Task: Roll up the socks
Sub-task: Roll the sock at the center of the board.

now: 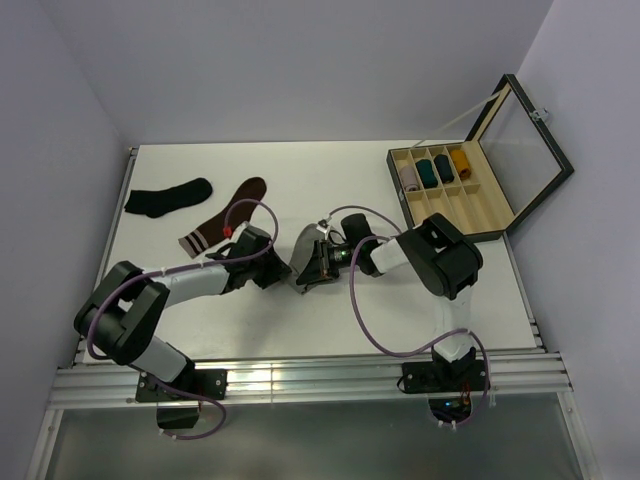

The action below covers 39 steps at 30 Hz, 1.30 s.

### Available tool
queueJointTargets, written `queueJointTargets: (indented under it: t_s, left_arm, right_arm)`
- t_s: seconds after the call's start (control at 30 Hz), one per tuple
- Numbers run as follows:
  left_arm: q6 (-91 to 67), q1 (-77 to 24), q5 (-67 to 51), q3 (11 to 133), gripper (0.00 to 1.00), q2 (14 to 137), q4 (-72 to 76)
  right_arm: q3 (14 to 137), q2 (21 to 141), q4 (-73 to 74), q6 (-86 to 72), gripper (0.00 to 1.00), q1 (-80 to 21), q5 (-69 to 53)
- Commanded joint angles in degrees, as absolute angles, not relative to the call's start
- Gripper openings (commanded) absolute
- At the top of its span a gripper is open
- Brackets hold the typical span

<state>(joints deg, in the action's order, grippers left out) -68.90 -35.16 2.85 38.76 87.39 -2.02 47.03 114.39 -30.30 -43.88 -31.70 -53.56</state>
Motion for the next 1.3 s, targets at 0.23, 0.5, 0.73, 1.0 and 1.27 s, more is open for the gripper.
queueJointTargets:
  t_s: [0.23, 0.5, 0.73, 1.0, 1.27]
  left_arm:
    - [-68.6, -36.6, 2.4, 41.0, 0.13, 90.4, -3.4]
    - [-63.5, -36.7, 1.8, 46.0, 0.01, 91.8, -8.7]
    - [-60.7, -36.7, 1.5, 49.1, 0.01, 92.5, -13.5]
    - [-60.0, -36.7, 1.1, 51.9, 0.00, 94.0, -16.8]
    - [-59.7, -36.7, 0.7, 53.0, 0.00, 95.2, -17.8]
  right_arm:
    - [46.8, 111.1, -20.4, -35.0, 0.09, -31.8, -47.8]
    - [46.7, 97.4, -8.7, -20.1, 0.46, -36.7, -29.3]
    - [43.4, 89.2, -10.4, -9.7, 0.60, -48.8, -4.4]
    - [41.7, 90.3, -16.9, -3.2, 0.61, -57.6, 12.2]
    - [44.2, 95.1, -18.4, 1.0, 0.54, -61.2, 15.0]
